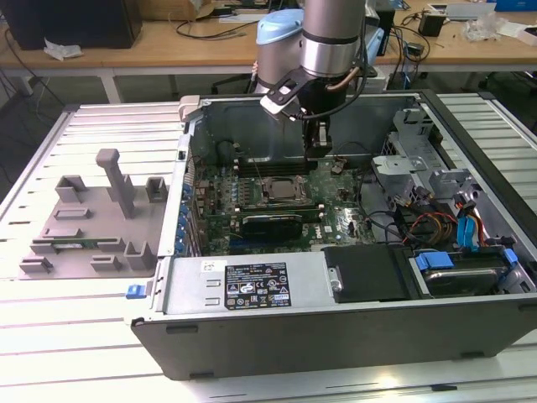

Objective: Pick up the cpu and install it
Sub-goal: 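Close the cpu cover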

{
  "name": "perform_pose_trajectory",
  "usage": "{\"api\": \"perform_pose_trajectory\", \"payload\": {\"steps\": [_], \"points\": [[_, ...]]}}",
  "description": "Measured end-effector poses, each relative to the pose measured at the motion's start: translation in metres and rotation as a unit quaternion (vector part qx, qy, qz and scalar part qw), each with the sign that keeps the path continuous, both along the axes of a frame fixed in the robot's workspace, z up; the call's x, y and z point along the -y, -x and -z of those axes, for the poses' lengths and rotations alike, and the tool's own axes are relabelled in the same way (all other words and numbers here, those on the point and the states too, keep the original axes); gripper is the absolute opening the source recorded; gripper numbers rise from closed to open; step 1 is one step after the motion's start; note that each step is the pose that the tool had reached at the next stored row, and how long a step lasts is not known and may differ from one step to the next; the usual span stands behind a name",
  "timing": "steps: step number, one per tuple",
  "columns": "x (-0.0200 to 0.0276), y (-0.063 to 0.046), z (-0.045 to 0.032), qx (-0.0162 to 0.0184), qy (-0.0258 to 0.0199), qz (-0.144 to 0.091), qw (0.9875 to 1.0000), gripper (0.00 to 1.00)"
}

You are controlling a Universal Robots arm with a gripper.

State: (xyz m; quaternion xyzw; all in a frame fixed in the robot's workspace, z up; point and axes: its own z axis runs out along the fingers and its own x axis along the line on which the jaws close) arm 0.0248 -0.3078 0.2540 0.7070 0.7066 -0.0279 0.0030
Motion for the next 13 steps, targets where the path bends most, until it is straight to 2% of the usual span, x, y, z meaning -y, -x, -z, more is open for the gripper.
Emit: {"api": "perform_pose_trajectory", "payload": {"steps": [4,7,13], "points": [[0.0001,0.002,0.0002,0.0001,-0.0002,0.0,1.0,0.11],[0.0,0.008,0.001,0.0007,-0.0007,0.0,1.0,0.11],[0.0,0.027,0.0041,0.0035,-0.0016,0.0,1.0,0.11]]}}
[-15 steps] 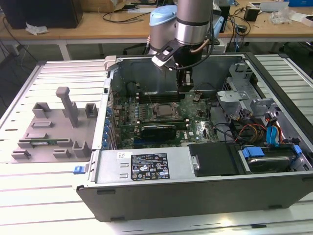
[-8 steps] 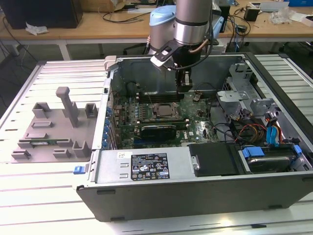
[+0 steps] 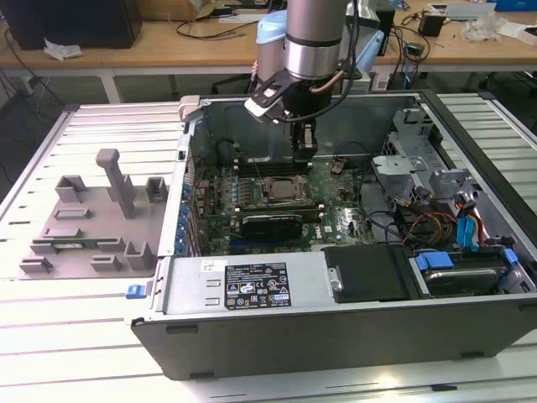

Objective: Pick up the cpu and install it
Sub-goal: 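Close the cpu cover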

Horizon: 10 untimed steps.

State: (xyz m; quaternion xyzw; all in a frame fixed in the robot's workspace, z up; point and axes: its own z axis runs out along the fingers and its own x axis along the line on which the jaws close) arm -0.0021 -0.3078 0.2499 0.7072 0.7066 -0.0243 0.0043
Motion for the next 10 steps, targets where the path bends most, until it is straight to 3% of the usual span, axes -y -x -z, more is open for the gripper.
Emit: {"api": "perform_pose_trajectory", "payload": {"steps": [6,10], "points": [[0.0001,0.009,0.0066,0.0081,0.0,0.0,1.0,0.11],[0.001,0.015,0.0081,0.0096,0.0,0.0,1.0,0.11]]}}
